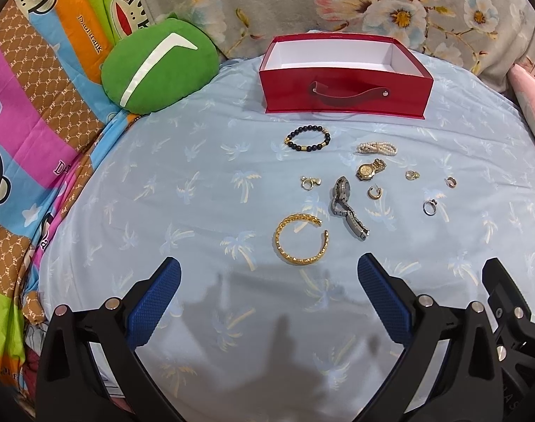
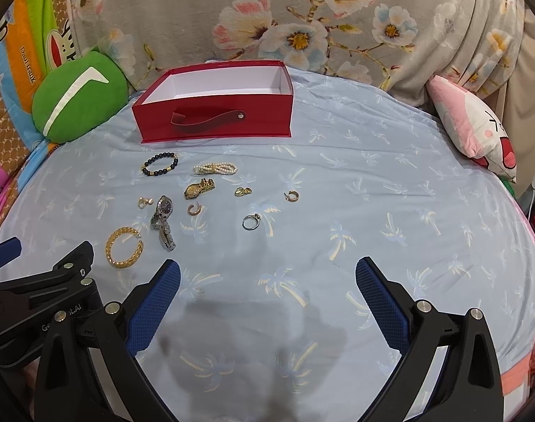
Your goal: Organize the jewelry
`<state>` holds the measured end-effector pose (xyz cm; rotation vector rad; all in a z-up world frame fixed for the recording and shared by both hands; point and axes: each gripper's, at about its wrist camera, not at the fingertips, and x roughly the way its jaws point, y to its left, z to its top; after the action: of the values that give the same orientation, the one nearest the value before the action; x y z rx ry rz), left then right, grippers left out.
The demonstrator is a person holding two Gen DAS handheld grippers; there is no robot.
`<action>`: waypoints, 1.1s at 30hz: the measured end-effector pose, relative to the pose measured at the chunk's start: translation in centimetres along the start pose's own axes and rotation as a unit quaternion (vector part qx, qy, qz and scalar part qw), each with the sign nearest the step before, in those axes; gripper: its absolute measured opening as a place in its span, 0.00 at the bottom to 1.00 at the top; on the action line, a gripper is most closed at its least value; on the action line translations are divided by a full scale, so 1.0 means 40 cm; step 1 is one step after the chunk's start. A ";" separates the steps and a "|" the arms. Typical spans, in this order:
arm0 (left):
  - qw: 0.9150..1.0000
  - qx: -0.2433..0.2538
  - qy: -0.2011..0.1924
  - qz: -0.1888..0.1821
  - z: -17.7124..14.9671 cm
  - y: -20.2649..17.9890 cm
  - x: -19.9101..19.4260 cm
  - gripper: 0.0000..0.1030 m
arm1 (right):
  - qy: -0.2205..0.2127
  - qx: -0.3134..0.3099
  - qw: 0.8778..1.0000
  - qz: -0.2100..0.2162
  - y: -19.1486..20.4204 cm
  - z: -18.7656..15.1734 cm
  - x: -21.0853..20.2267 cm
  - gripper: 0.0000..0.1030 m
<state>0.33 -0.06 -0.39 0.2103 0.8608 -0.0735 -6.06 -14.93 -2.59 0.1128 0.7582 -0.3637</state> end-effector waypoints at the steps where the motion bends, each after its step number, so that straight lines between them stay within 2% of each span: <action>1: 1.000 0.000 0.000 0.000 0.001 -0.001 0.000 0.95 | 0.000 0.000 1.000 0.000 0.000 0.000 0.000 0.95; 33: 1.000 0.000 0.005 0.001 -0.011 -0.003 0.015 0.95 | 0.003 0.003 1.000 0.001 -0.001 -0.007 0.010 0.95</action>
<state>0.36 -0.09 -1.14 0.2115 0.8710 -0.0707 -6.00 -15.00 -3.08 0.1207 0.7634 -0.3637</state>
